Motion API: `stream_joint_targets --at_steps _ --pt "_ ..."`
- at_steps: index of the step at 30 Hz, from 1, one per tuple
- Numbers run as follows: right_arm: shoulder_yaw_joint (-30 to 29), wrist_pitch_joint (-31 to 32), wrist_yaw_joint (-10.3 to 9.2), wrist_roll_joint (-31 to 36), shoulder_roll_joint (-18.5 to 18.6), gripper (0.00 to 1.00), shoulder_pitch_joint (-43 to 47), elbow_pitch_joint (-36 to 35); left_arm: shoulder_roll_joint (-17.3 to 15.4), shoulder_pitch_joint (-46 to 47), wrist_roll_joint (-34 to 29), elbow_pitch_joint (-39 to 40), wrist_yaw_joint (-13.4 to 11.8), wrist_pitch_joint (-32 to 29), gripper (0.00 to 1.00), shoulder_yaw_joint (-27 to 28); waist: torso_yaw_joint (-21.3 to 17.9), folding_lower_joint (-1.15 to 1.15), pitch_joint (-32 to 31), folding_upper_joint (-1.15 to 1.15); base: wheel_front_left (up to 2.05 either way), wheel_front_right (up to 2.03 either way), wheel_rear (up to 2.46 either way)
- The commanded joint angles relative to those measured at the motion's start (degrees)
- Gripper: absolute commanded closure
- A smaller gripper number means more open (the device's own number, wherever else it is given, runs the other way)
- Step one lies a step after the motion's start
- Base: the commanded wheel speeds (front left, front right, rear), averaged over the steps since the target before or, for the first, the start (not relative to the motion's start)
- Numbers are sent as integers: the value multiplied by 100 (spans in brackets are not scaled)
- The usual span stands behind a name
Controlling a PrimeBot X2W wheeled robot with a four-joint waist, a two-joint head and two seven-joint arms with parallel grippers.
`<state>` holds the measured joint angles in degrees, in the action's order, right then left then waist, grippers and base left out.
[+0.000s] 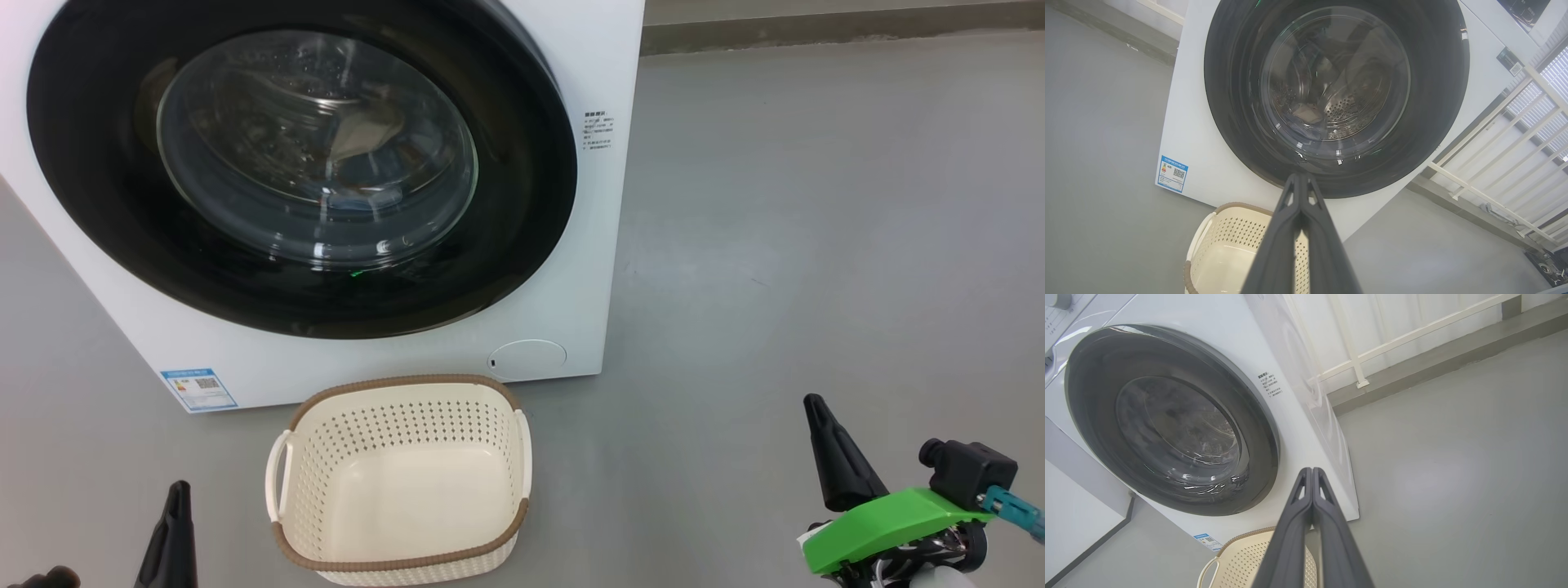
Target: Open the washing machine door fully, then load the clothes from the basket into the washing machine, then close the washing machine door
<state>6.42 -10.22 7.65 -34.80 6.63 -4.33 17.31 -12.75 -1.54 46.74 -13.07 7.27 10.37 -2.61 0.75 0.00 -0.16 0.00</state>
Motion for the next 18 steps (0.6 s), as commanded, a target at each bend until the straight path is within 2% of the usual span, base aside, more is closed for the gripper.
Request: stream_joint_targets --at_steps 1,18 --pt "-63 30 -4 -159 38 100 -183 -164 -73 220 115 92 5 -51 100 122 -1 0 0 0 0 0 0" --pt "-280 325 -6 -1203 -30 100 -182 -195 123 322 935 56 8 -354 100 269 -15 0 6 0 0 0 0"
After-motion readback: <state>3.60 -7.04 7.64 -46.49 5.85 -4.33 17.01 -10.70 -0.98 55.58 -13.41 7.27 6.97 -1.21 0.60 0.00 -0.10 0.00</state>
